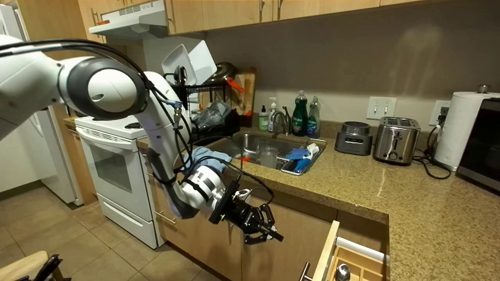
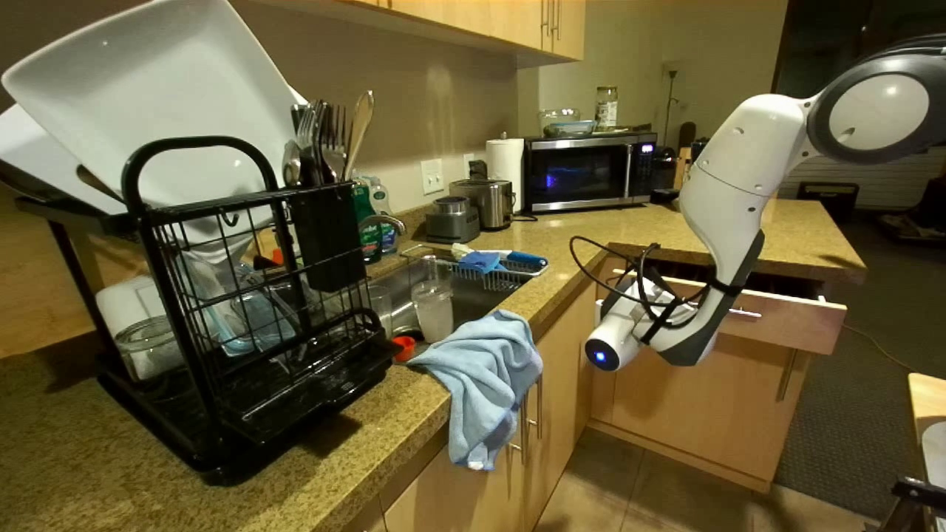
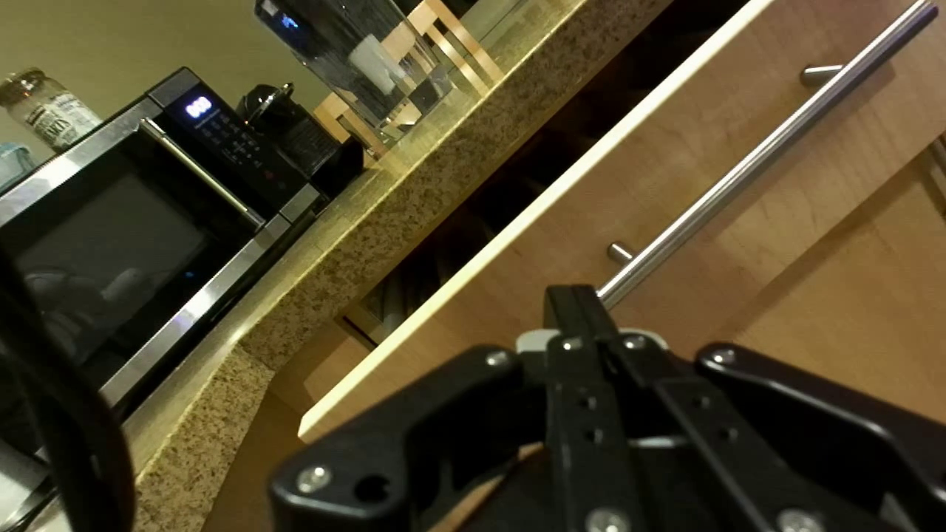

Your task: Close the drawer

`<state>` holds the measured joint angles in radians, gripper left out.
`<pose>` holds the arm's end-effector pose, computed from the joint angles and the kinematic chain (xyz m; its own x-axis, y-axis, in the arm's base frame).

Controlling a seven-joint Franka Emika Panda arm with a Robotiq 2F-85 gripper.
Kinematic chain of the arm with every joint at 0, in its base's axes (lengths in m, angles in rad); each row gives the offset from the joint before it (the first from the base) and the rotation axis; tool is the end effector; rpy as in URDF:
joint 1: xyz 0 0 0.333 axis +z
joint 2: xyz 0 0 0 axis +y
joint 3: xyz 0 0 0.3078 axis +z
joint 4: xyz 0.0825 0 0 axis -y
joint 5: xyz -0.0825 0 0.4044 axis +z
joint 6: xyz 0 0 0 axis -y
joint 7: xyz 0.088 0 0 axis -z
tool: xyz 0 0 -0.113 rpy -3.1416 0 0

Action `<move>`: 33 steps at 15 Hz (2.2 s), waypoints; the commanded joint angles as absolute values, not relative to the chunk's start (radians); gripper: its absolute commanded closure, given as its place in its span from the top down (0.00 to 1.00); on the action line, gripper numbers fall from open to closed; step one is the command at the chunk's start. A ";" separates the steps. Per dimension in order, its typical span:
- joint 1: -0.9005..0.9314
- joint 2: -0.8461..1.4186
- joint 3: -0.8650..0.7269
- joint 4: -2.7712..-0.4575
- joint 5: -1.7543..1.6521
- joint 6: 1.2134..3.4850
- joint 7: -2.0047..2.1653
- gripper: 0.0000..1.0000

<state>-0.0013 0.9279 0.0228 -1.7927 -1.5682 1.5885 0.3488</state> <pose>0.5742 -0.0989 0.0320 0.6956 0.0375 -0.7174 0.7182 -0.0123 0.6957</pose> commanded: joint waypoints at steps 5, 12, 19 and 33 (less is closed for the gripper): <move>0.002 0.937 0.021 -1.783 -1.561 1.589 0.353 0.33; 0.001 0.949 0.017 -1.778 -1.580 1.606 0.355 0.27; -0.002 0.959 0.016 -1.783 -1.602 1.665 0.335 0.00; -0.071 1.078 -0.079 -1.656 -1.650 1.666 0.278 0.00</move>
